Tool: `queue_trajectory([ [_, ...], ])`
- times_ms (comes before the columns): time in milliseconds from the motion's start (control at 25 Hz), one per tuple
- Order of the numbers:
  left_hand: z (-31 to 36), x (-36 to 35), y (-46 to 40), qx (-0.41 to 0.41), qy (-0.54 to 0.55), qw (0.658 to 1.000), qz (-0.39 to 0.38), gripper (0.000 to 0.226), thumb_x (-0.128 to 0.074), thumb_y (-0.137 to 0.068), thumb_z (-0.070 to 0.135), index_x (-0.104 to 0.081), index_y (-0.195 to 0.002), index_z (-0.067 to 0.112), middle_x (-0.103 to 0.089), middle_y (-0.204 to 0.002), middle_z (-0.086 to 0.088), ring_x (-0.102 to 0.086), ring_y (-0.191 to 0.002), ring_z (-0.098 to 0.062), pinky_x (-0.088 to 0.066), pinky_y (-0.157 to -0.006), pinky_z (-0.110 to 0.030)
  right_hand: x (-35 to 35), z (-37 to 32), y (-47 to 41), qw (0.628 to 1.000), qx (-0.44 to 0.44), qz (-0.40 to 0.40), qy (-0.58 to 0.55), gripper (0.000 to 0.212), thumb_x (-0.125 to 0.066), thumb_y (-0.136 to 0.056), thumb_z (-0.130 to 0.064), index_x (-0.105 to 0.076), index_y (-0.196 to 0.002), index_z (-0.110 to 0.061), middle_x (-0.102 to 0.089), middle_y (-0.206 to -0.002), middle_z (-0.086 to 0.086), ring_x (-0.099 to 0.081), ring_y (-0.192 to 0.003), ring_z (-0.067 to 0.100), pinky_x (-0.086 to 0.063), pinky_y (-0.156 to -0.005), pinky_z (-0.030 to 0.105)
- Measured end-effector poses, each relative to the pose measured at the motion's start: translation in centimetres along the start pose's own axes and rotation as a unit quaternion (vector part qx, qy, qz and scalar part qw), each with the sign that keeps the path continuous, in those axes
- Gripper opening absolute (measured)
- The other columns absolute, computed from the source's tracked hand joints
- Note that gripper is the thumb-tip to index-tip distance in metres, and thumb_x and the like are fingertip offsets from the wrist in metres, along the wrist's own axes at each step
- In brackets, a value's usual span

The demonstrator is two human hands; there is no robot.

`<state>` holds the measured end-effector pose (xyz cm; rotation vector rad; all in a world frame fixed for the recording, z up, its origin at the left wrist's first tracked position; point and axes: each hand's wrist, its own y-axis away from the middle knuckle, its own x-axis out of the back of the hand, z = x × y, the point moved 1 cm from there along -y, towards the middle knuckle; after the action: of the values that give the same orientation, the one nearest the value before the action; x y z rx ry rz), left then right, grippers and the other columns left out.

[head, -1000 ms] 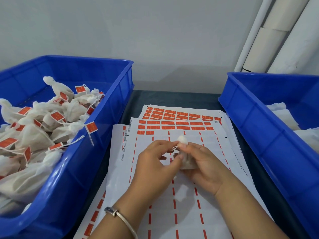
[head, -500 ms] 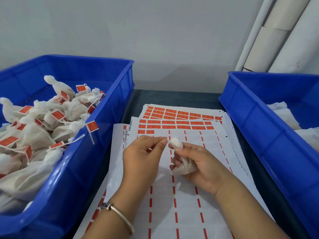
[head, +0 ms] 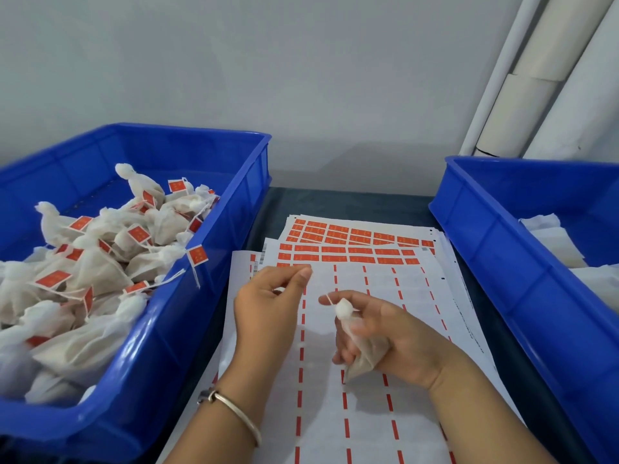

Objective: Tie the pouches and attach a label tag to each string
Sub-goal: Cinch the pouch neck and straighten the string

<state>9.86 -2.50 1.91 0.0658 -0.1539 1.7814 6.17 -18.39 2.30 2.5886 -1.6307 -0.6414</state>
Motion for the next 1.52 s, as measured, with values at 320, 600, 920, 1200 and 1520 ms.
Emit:
queue_trajectory([
  [320, 2.8, 0.6, -0.5, -0.031, -0.007, 0.993, -0.113, 0.016, -0.070, -0.078, 0.029, -0.067, -0.066, 0.040, -0.065, -0.069, 0.031, -0.057, -0.072, 0.018, -0.039, -0.047, 0.000, -0.9, -3.3, -0.9, 0.996, 0.063, 0.067, 0.005, 0.021, -0.057, -0.080, -0.025, -0.076, -0.082, -0.015, -0.066, -0.070, 0.006, -0.064, -0.066, 0.015, -0.053, -0.068, 0.025],
  [600, -0.3, -0.9, -7.2, -0.009, -0.258, 0.962, -0.085, 0.029, -0.061, -0.089, 0.032, -0.064, -0.117, 0.026, -0.064, -0.116, 0.010, -0.061, -0.085, -0.003, -0.042, -0.061, -0.008, 1.7, -4.6, -3.2, 0.985, 0.055, 0.165, -0.007, 0.022, -0.060, -0.089, -0.020, -0.076, -0.074, -0.015, -0.055, -0.053, -0.001, -0.045, -0.044, 0.008, -0.042, -0.048, 0.020],
  [920, -4.2, -2.0, -8.7, -0.067, -0.416, 0.881, -0.214, 0.061, -0.055, -0.084, 0.056, -0.040, -0.138, 0.031, -0.041, -0.145, 0.011, -0.048, -0.124, -0.014, -0.042, -0.090, -0.027, 4.0, -0.2, -6.3, 0.983, 0.026, 0.149, -0.107, 0.022, -0.065, -0.074, -0.028, -0.073, -0.084, -0.010, -0.049, -0.053, 0.000, -0.042, -0.044, 0.008, -0.042, -0.046, 0.021],
  [1200, -4.3, -2.1, -8.9, -0.088, -0.465, 0.857, -0.202, 0.055, -0.049, -0.090, 0.053, -0.043, -0.139, 0.030, -0.035, -0.149, 0.008, -0.044, -0.129, -0.020, -0.039, -0.101, -0.034, 4.1, 0.4, -6.9, 0.987, 0.035, 0.129, -0.091, 0.018, -0.064, -0.075, -0.027, -0.077, -0.076, -0.015, -0.048, -0.053, 0.000, -0.041, -0.044, 0.008, -0.041, -0.047, 0.021],
  [1520, -4.6, -2.1, -8.0, -0.115, -0.455, 0.870, -0.153, 0.044, -0.050, -0.089, 0.053, -0.056, -0.128, 0.033, -0.055, -0.133, 0.010, -0.058, -0.109, -0.016, -0.045, -0.087, -0.027, 3.8, 0.4, -6.8, 0.987, 0.037, 0.141, -0.073, 0.024, -0.057, -0.087, -0.023, -0.076, -0.075, -0.015, -0.049, -0.052, 0.000, -0.042, -0.045, 0.008, -0.041, -0.047, 0.021],
])
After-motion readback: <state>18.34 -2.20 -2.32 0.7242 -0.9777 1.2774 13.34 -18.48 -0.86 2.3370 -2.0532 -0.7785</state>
